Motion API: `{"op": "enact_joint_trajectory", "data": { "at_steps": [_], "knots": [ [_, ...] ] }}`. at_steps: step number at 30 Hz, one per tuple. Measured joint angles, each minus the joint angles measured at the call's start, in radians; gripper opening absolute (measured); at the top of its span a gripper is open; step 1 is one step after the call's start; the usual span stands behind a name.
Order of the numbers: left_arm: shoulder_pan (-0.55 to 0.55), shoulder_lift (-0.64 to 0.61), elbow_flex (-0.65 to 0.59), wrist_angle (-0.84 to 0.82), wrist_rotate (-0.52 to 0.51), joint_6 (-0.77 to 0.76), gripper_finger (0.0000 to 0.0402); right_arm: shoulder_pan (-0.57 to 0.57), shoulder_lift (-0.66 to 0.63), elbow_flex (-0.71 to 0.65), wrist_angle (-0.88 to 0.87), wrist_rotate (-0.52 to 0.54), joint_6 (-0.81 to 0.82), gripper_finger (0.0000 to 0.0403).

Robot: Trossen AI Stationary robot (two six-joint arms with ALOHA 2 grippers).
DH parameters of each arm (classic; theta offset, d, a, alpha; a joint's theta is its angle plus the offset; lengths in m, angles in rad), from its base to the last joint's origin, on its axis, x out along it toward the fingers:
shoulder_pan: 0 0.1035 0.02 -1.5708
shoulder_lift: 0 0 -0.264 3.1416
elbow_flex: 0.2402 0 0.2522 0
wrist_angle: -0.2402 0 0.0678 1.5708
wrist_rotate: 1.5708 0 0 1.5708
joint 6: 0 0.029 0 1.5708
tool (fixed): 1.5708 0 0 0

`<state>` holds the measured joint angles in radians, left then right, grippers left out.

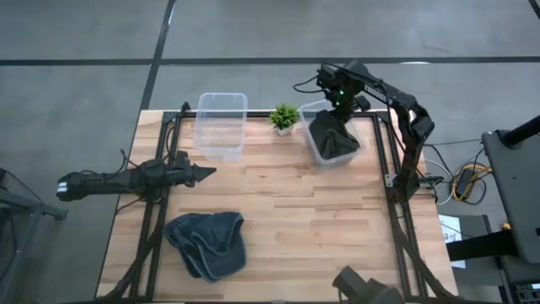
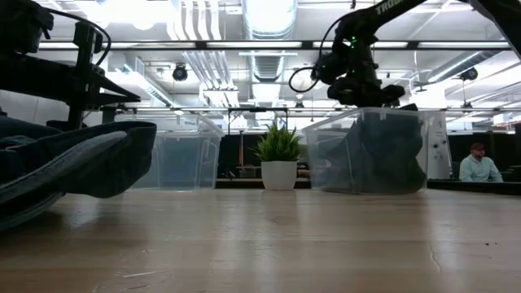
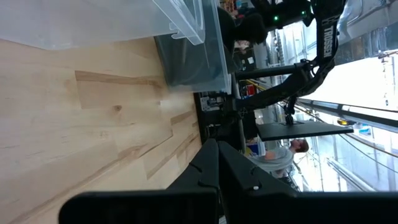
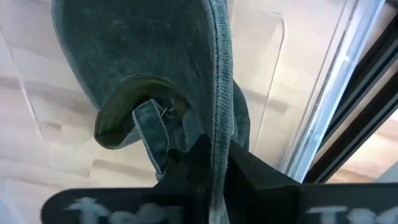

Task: Pick & Place hat
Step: Put the gray cap into the right transparent bin

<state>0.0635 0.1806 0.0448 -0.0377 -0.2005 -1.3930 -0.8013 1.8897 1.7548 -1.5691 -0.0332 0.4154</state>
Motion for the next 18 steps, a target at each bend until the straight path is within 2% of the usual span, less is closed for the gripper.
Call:
{"op": "enact_joint_trajectory", "data": {
  "at_steps": [3,11,18],
  "knots": [
    [0.000,0.000,0.000,0.000,0.000,0.000,0.0000,0.000,-0.017,-0.023,-0.001,-0.020,0.005,0.0032],
    [0.000,0.000,0.000,-0.001,0.000,0.002,0.0000,0.000,-0.092,-0.045,-0.002,0.006,0.038,0.0092],
    [0.000,0.000,0.000,-0.001,-0.001,0.002,0.0000,0.000,-0.228,-0.032,-0.001,0.007,0.071,0.0134]
  ]
}}
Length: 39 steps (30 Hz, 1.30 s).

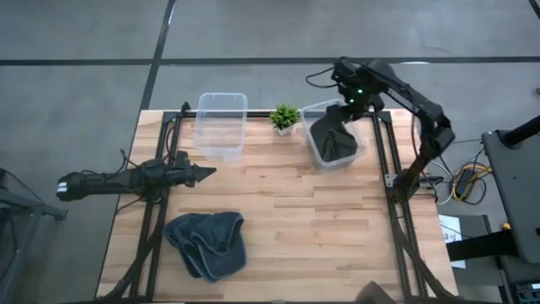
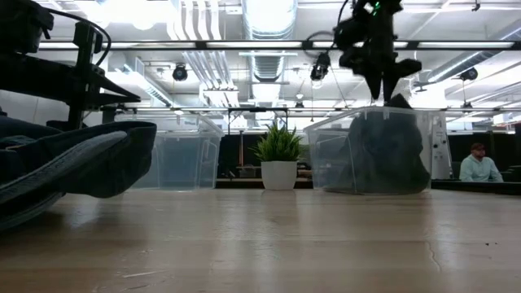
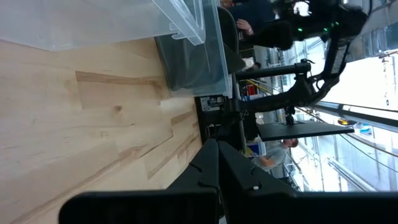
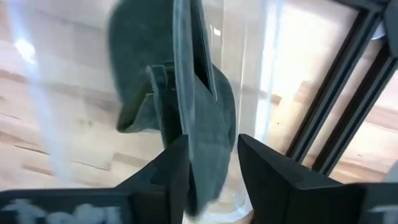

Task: Pick & Place hat
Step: Put the gray cap into the right transparent bin, then put the right blue cap into the left transparent bin

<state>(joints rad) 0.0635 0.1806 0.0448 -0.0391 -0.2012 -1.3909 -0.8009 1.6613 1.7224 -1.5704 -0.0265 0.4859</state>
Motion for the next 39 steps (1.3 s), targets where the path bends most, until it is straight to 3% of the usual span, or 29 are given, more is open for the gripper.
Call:
{"op": "enact_joint_trajectory", "data": {
  "at_steps": [14,21,27,33,39],
  "knots": [
    [0.000,0.000,0.000,0.000,-0.002,0.000,0.0000,0.030,-0.302,0.187,0.025,0.015,0.087,0.0154],
    [0.000,0.000,0.000,0.000,-0.002,0.000,0.0000,0.150,-0.372,0.306,0.176,0.019,0.087,0.0141],
    [0.000,0.000,0.000,0.001,-0.002,-0.001,0.0000,0.307,-0.363,0.344,0.271,0.027,0.095,0.0102],
    [0.000,0.000,0.000,0.002,-0.002,-0.017,0.0000,0.446,-0.287,0.338,0.269,0.030,0.081,0.0018],
    [0.000,0.000,0.000,0.005,-0.001,-0.024,0.0000,0.551,-0.187,0.335,0.308,0.055,0.025,0.0008]
  ]
}}
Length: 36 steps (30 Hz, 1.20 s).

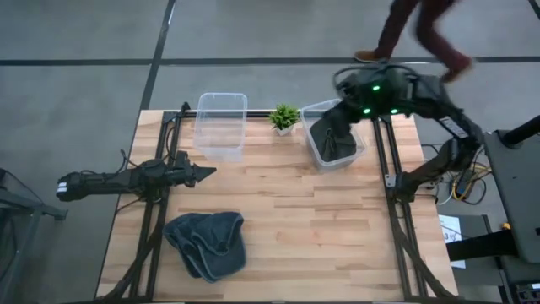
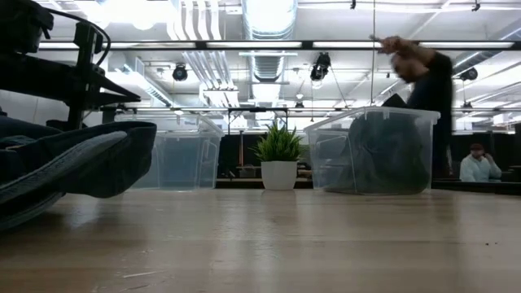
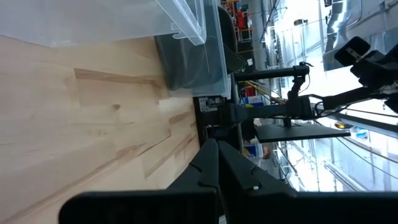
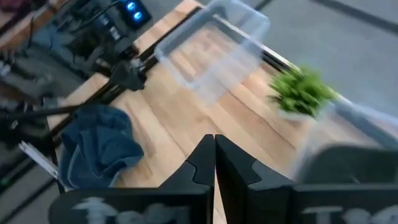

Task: Pick & Place hat
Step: Put the right blue cap into the left transparent bin

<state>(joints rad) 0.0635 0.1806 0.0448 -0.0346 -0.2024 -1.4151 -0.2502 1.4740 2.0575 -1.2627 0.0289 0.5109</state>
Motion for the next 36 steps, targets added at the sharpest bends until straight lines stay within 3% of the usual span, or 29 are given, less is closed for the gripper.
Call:
{"op": "enact_joint_trajectory", "data": {
  "at_steps": [6,14,22,28,36],
  "knots": [
    [0.000,0.000,0.000,0.004,0.003,0.000,0.0000,0.108,0.095,0.000,0.130,-0.014,-0.070,0.0008],
    [0.000,0.000,0.000,-0.010,0.005,-0.040,0.0000,0.184,0.194,0.000,0.147,-0.007,-0.053,0.0008],
    [0.000,0.000,0.001,-0.019,0.007,-0.153,0.0000,0.224,0.262,-0.001,0.146,-0.002,-0.050,0.0008],
    [0.000,0.000,0.017,0.005,0.026,-0.106,0.0002,0.231,0.262,-0.003,0.152,-0.002,-0.040,0.0008],
    [0.000,0.000,0.090,0.027,0.017,-0.016,0.0059,0.237,0.257,-0.004,0.154,-0.001,-0.016,0.0008]
  ]
}}
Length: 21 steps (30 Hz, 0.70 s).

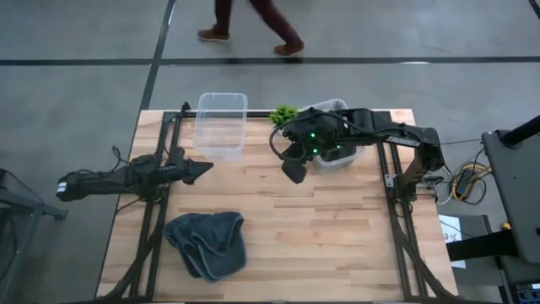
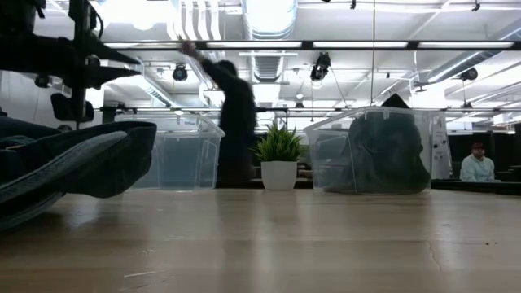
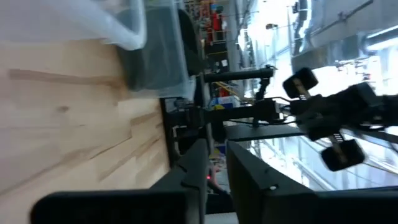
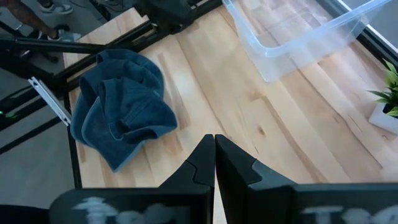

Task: Pick & Place hat
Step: Put the right blue cap into the left transparent bin

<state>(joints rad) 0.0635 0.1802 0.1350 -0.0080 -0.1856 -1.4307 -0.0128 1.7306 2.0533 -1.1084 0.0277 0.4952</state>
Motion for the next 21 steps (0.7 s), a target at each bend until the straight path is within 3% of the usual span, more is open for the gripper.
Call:
{"op": "enact_joint_trajectory", "data": {
  "at_steps": [9,13,17,21],
  "knots": [
    [0.000,0.000,0.091,-0.002,-0.018,0.064,0.0128,0.026,0.004,-0.002,0.000,0.001,0.005,0.0008],
    [0.000,0.021,0.152,-0.012,0.044,0.063,0.0145,0.032,0.004,-0.002,-0.001,0.001,0.010,0.0008],
    [-0.001,0.099,0.245,-0.049,0.091,0.108,0.0149,0.035,0.004,-0.002,-0.001,0.001,0.007,0.0008],
    [-0.001,0.223,0.399,-0.188,0.120,0.223,0.0149,0.041,0.004,-0.003,-0.009,0.001,-0.008,0.0008]
  ]
}}
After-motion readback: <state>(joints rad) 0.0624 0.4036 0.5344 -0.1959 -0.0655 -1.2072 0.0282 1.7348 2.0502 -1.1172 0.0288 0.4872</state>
